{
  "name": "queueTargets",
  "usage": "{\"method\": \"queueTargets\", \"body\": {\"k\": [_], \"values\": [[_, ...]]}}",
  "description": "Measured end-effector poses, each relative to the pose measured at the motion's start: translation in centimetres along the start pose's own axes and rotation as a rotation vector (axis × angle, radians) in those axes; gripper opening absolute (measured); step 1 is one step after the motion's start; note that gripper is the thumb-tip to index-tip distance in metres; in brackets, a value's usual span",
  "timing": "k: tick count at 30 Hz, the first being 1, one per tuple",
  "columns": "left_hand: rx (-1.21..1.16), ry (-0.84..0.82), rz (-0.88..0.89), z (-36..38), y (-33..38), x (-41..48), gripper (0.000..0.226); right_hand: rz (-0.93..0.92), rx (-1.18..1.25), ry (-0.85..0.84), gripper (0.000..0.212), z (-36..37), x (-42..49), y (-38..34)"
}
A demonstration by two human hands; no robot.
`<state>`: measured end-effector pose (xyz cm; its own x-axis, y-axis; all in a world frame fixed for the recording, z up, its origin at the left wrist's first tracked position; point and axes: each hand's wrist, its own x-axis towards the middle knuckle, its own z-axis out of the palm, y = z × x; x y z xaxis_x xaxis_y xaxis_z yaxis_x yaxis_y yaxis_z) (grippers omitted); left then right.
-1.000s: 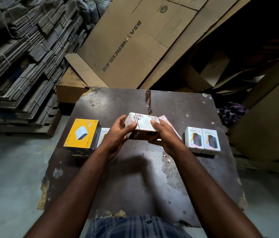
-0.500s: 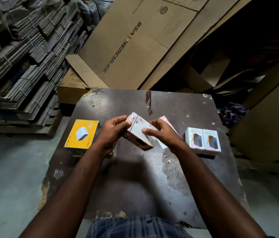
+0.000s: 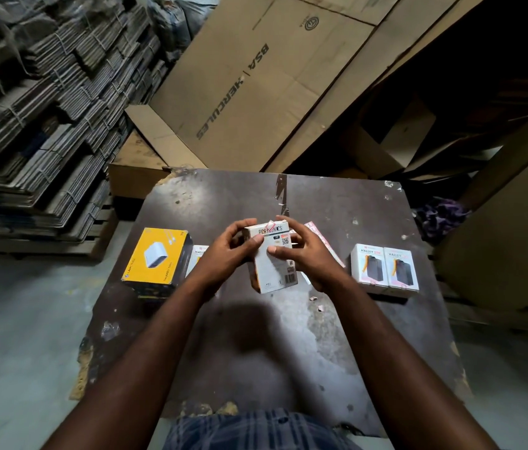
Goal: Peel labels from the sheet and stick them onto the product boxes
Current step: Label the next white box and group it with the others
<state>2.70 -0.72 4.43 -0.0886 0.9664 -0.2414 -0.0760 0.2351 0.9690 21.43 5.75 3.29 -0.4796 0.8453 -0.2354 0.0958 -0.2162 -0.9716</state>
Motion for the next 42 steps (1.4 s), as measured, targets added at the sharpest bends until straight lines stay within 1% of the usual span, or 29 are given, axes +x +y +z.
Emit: {"method": "queueTargets", "body": {"k": [1, 3, 6, 8, 12, 18, 22, 25, 28, 36, 39, 42], "values": [[0.018, 0.002, 0.011, 0.0, -0.1, 0.0, 0.048, -0.007, 0.004, 0.01, 0.07, 0.1, 0.0, 0.0], [0.042, 0.019, 0.041, -0.1, 0.0, 0.0, 0.041, -0.037, -0.014, 0.008, 0.068, 0.2, -0.1, -0.1], [0.084, 0.026, 0.077, 0.1, 0.2, 0.1, 0.038, -0.146, -0.063, 0.041, 0.063, 0.1, -0.3, -0.4], [0.103, 0.034, 0.091, 0.3, 0.1, 0.1, 0.038, -0.213, -0.123, 0.073, 0.052, -0.1, -0.2, -0.7], [0.173, 0.047, 0.102, 0.3, -0.1, 0.1, 0.04, -0.266, -0.193, 0.088, 0.029, -0.5, 0.2, -0.8], [0.179, 0.023, 0.086, 0.4, -0.2, 0.0, 0.039, -0.285, -0.204, 0.101, 0.012, -0.8, 0.1, -0.7], [0.176, 0.009, 0.095, 0.5, -0.1, -0.1, 0.036, -0.282, -0.207, 0.137, 0.008, -1.1, 0.2, -0.5], [0.167, 0.014, 0.105, 0.9, -0.1, -0.1, 0.027, -0.326, -0.25, 0.193, 0.006, -1.1, 0.3, -0.3], [0.169, 0.033, 0.108, 1.2, 0.1, -0.1, 0.023, -0.348, -0.261, 0.209, 0.006, -1.0, 0.5, -0.1], [0.191, 0.053, 0.112, 1.3, 0.1, -0.1, 0.02, -0.333, -0.346, 0.189, 0.008, -1.3, 0.3, -0.3], [0.198, 0.038, 0.124, 1.3, 0.2, -0.2, 0.016, -0.317, -0.396, 0.165, 0.009, -1.4, 0.2, -0.4], [0.216, 0.033, 0.133, 1.3, 0.5, -0.4, 0.013, -0.308, -0.386, 0.129, 0.009, -1.5, 0.0, -0.7]]}}
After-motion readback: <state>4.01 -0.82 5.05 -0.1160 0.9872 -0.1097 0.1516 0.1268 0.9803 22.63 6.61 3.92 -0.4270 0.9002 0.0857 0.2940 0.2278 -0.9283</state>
